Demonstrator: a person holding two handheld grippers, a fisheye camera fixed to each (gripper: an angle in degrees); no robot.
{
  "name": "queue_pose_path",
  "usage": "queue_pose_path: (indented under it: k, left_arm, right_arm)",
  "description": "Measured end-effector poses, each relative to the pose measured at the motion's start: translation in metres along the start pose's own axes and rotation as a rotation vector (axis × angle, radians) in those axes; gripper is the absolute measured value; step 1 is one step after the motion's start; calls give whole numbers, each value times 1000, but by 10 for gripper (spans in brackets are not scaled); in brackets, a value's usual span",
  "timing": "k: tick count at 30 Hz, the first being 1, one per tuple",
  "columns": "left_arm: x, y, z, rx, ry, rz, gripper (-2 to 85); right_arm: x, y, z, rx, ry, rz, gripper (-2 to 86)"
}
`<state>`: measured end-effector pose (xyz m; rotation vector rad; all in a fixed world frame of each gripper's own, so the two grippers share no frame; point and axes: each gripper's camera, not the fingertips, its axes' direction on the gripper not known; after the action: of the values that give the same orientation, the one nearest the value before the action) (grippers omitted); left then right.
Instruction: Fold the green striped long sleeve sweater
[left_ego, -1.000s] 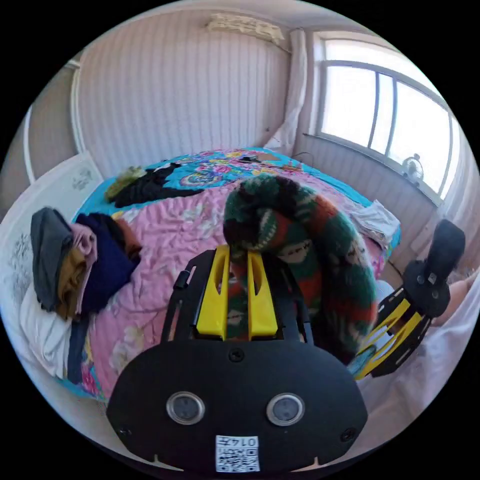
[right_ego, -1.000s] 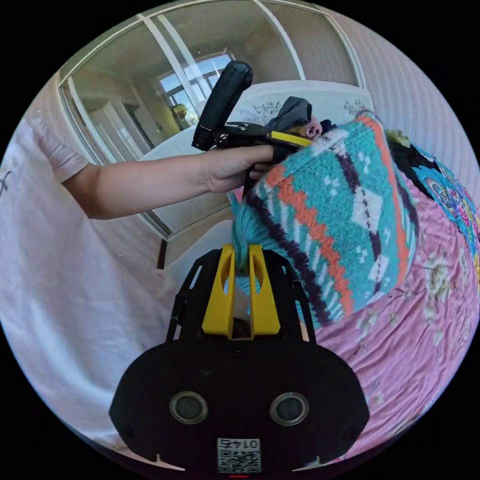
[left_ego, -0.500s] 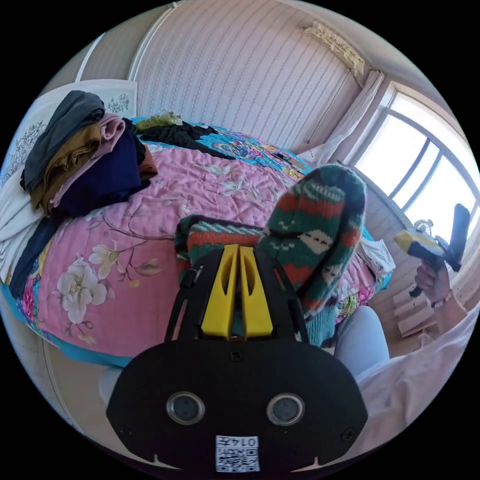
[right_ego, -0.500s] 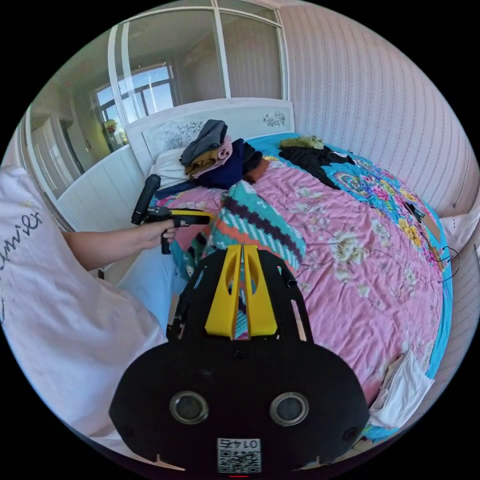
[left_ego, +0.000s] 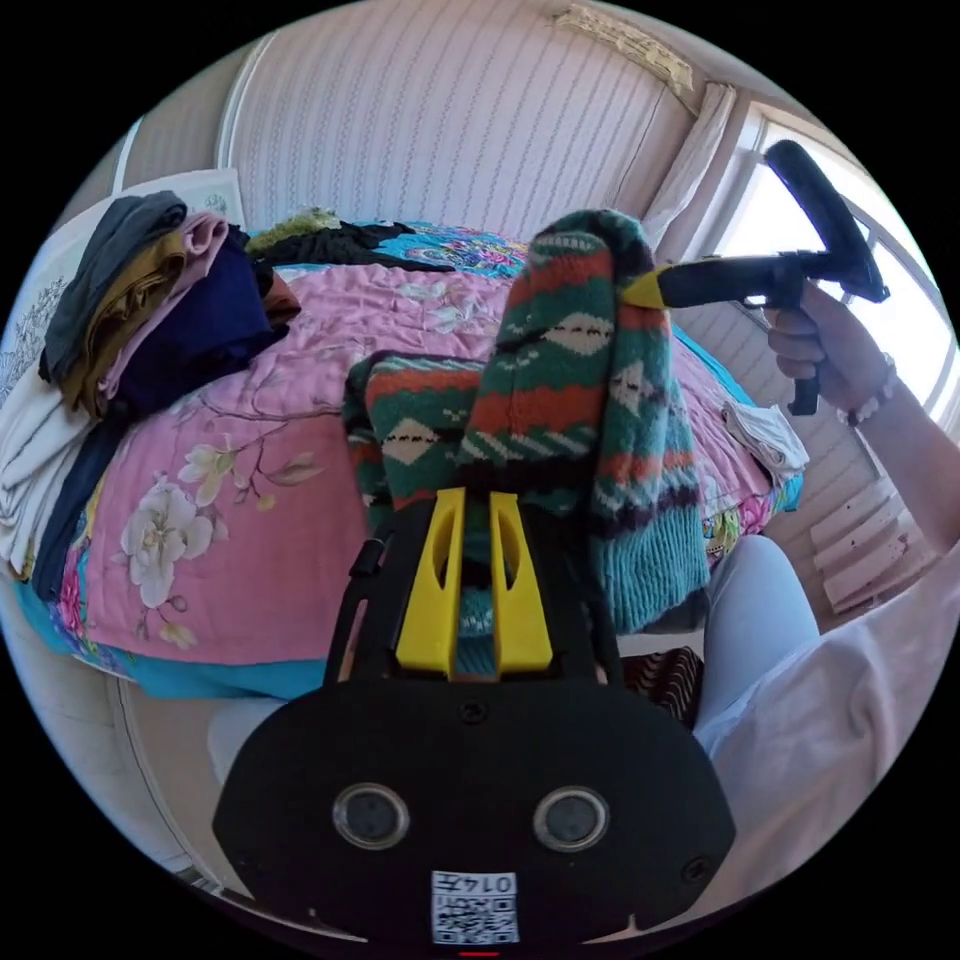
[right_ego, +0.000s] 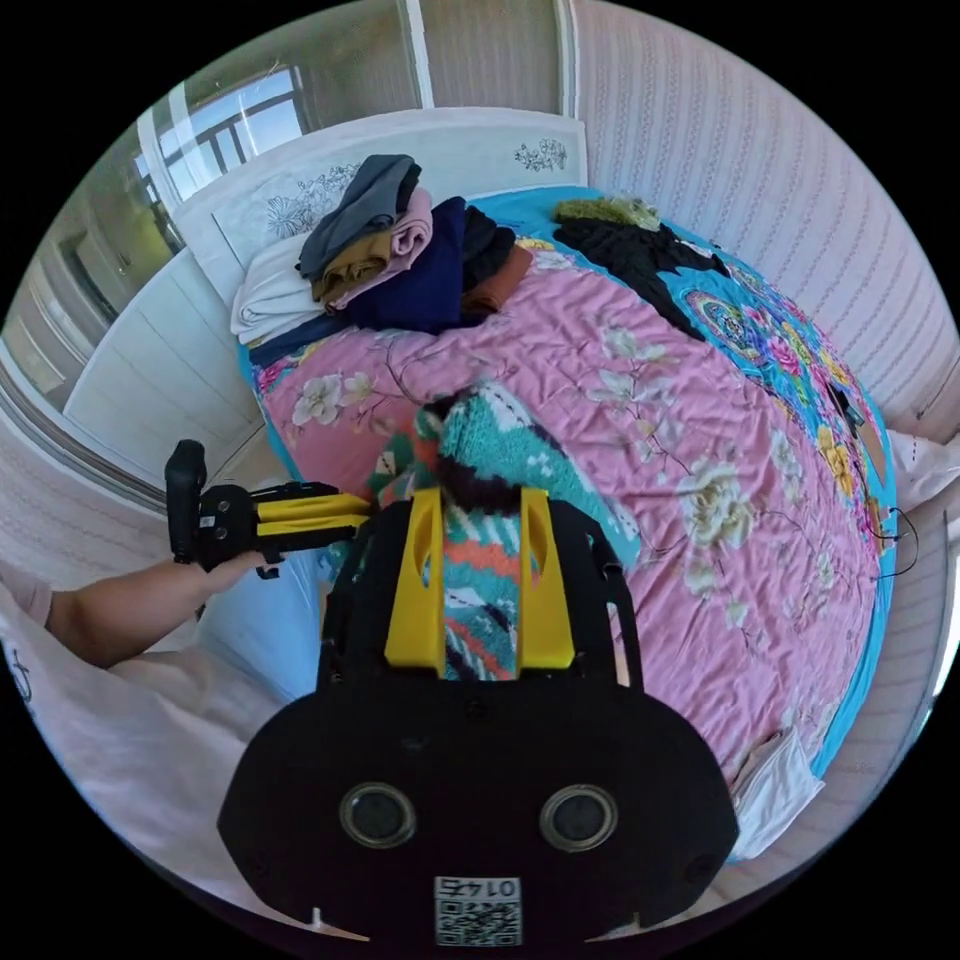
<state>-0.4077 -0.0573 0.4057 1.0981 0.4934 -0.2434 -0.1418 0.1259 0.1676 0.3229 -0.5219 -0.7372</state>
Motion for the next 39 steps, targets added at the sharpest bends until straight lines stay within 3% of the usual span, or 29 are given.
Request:
queue_pose_path:
  k: [7,12,17,21,26,30,35,39]
  left_arm:
    - [-6,12,-33,-69,22,6,-8]
    - [-16,43,-60,-87,-63,11,-9]
    - [-37,67,-93,52,-173,-133,-3]
    - [-29,70,-111,119,-130,-71,53]
    - [2,52,-84,70,0,55,67]
    - [15,39,-37,-116,-169,151,13]
    - [3,44,-30,-88,-101,162,-5]
    - [-15,44,-29,-81,-9,92,-8]
  right_arm:
    - [-31,-74,26,-29,-101,-114,55]
    - [-66,-144,90,-134,-151,-168,67]
    - [-76,-183,160,-262,-46,-159,84]
    - [-81,-203,181,-287,11,-115,87]
    - [-87,-215,192,-283,62,-153,87]
    - [-69,-219,183,-257,-33,-136,76]
    - [-36,-204,132,-121,-276,-178,58]
    - [13,-163,80,61,-436,-36,10]
